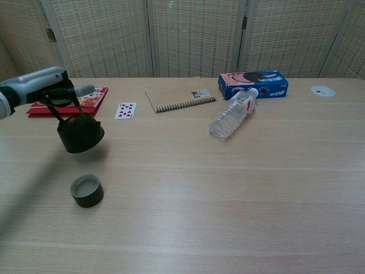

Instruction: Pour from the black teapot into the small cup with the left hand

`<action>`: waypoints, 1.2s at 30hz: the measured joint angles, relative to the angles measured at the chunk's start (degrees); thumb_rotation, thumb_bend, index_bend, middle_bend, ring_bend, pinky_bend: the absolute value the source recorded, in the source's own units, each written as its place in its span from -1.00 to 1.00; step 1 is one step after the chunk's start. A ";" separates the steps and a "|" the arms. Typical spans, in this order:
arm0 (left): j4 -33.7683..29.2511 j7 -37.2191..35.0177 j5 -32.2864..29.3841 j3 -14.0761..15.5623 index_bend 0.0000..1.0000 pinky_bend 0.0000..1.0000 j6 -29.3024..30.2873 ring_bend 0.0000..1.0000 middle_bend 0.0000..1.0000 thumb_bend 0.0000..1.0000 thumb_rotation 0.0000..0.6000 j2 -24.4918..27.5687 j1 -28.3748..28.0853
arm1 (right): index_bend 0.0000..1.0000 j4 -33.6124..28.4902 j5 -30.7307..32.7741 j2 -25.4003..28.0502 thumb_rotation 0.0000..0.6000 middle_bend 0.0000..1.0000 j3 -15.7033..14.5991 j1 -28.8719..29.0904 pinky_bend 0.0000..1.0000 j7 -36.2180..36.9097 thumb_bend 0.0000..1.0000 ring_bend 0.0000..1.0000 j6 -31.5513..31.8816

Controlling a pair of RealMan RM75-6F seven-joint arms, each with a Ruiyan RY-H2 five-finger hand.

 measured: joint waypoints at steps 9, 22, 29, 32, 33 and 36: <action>9.37 1.28 0.44 0.89 1.00 -0.56 -1.03 0.87 1.00 -0.56 -0.60 -4.39 -1.34 | -0.81 -0.30 0.09 -0.06 1.00 -0.45 0.03 0.25 -0.94 -0.56 -0.52 -0.45 -0.49; 14.56 -1.12 2.44 2.52 0.94 -0.60 -1.08 0.61 1.00 -0.56 -0.86 -7.00 -1.33 | -0.81 -1.01 -0.01 0.14 1.00 -0.45 -0.08 0.06 -0.94 -1.12 -0.52 -0.45 -0.25; 12.61 -0.50 1.67 2.34 0.67 -0.62 -2.12 0.35 0.73 -0.56 -0.90 -5.83 -1.16 | -0.81 -1.05 -0.31 0.18 1.00 -0.45 -0.19 -0.26 -0.94 -0.99 -0.52 -0.45 0.37; 11.84 -0.51 1.15 2.00 0.60 -0.63 -2.24 0.19 0.56 -0.56 -0.89 -5.30 -0.99 | -0.81 -1.09 -0.52 0.28 1.00 -0.45 -0.23 -0.43 -0.94 -0.95 -0.52 -0.45 0.77; 11.73 -0.39 1.06 1.97 0.59 -0.63 -2.31 0.14 0.52 -0.56 -0.89 -5.21 -0.96 | -0.81 -1.10 -0.58 0.32 1.00 -0.45 -0.23 -0.51 -0.94 -0.93 -0.52 -0.45 0.94; 10.78 0.14 0.52 1.84 0.52 -0.66 -2.72 -0.03 0.38 -0.57 -0.88 -4.73 -0.85 | -0.81 -1.10 -0.70 0.36 1.00 -0.45 -0.29 -0.71 -0.94 -0.76 -0.52 -0.45 1.21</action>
